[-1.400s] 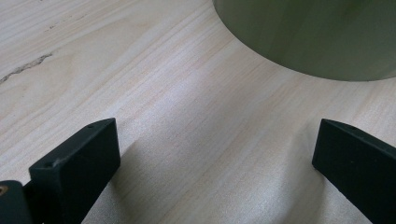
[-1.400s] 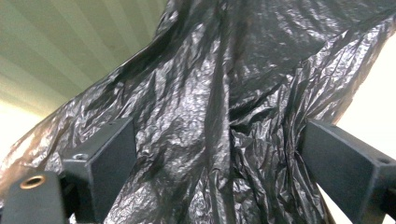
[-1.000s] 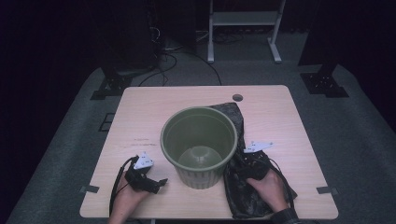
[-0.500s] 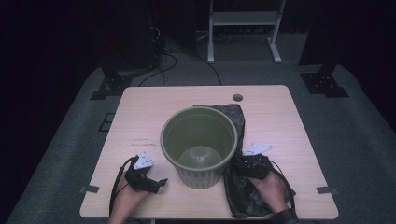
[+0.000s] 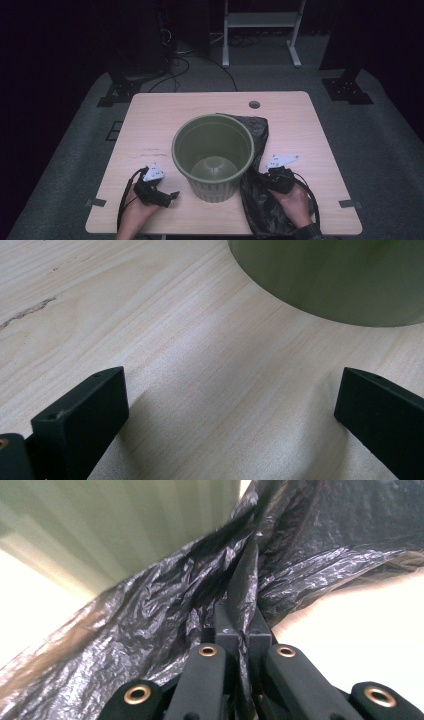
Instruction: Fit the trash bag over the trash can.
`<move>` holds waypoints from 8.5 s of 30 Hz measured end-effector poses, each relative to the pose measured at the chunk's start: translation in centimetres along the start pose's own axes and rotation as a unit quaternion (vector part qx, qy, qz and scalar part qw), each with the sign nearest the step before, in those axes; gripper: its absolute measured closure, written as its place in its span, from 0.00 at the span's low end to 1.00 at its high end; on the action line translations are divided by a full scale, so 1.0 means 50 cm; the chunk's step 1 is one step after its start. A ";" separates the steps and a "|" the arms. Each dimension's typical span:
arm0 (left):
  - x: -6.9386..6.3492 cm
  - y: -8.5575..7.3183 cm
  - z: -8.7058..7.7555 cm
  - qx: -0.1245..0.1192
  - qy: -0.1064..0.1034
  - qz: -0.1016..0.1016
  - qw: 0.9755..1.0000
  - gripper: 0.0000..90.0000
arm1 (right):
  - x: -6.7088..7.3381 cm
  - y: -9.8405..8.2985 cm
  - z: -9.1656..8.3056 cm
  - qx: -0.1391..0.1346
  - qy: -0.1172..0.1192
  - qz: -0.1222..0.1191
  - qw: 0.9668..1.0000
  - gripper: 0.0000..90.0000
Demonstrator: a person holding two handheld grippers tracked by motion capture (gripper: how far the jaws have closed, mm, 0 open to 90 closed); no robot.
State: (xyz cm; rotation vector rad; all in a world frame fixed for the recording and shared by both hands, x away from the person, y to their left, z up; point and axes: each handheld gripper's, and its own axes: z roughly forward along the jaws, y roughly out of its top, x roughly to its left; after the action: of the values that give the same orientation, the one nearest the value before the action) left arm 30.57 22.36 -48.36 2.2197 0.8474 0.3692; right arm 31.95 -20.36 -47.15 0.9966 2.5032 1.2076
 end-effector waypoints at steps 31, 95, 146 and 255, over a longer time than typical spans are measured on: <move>0.000 0.000 0.000 0.000 0.000 0.000 1.000 0.00 | 0.028 0.065 -0.121 -0.085 0.113 -0.045 0.989 0.99; 0.000 0.000 0.000 0.000 0.000 0.001 1.000 0.00 | 0.171 0.365 -0.188 -0.165 0.239 -0.172 0.941 0.99; -0.002 -0.001 0.000 -0.001 -0.005 0.005 1.000 0.00 | 0.225 0.476 -0.040 -0.148 0.314 -0.143 0.927 0.98; -0.057 0.269 -0.278 -0.141 -0.108 0.122 0.977 0.00 | 0.017 0.327 -0.162 -0.095 0.146 -0.128 0.976 0.99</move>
State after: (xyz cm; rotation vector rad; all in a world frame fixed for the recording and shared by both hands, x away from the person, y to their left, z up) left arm 27.95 20.72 -29.05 2.0527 0.3820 0.3335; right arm 35.82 -17.63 -29.54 0.4605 2.5614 1.5641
